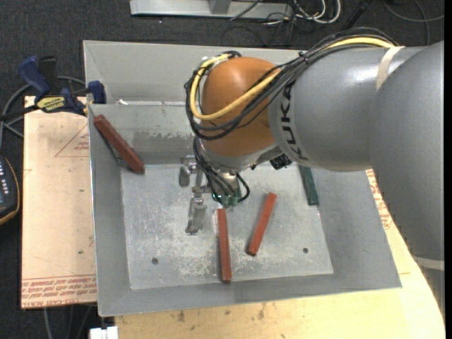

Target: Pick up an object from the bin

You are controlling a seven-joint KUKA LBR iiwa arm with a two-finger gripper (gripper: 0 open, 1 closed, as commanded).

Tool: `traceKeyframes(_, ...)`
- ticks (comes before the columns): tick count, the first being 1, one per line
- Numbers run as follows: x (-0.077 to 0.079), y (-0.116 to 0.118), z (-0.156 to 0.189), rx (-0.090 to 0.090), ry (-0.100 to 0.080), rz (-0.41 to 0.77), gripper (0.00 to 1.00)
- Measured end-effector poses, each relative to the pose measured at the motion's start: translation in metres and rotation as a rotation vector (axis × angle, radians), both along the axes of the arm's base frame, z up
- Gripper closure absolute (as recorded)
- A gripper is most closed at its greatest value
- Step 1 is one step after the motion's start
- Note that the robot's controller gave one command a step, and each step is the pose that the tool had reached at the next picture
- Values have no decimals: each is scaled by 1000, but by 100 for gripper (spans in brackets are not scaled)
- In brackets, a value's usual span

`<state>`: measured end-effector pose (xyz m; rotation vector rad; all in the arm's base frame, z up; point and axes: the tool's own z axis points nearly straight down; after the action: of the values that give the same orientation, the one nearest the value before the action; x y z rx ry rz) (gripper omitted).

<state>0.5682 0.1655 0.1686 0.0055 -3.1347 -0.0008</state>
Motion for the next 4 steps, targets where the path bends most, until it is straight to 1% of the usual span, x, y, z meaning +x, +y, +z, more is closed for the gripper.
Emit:
traceKeyframes(1,-11,-69,-67,-3,-1,108,0)
traceKeyframes(2,27,-117,-99,1,-9,447,0)
traceKeyframes(3,27,-115,-98,3,-10,449,100)
traceKeyframes(4,27,-115,-98,3,-10,449,0)
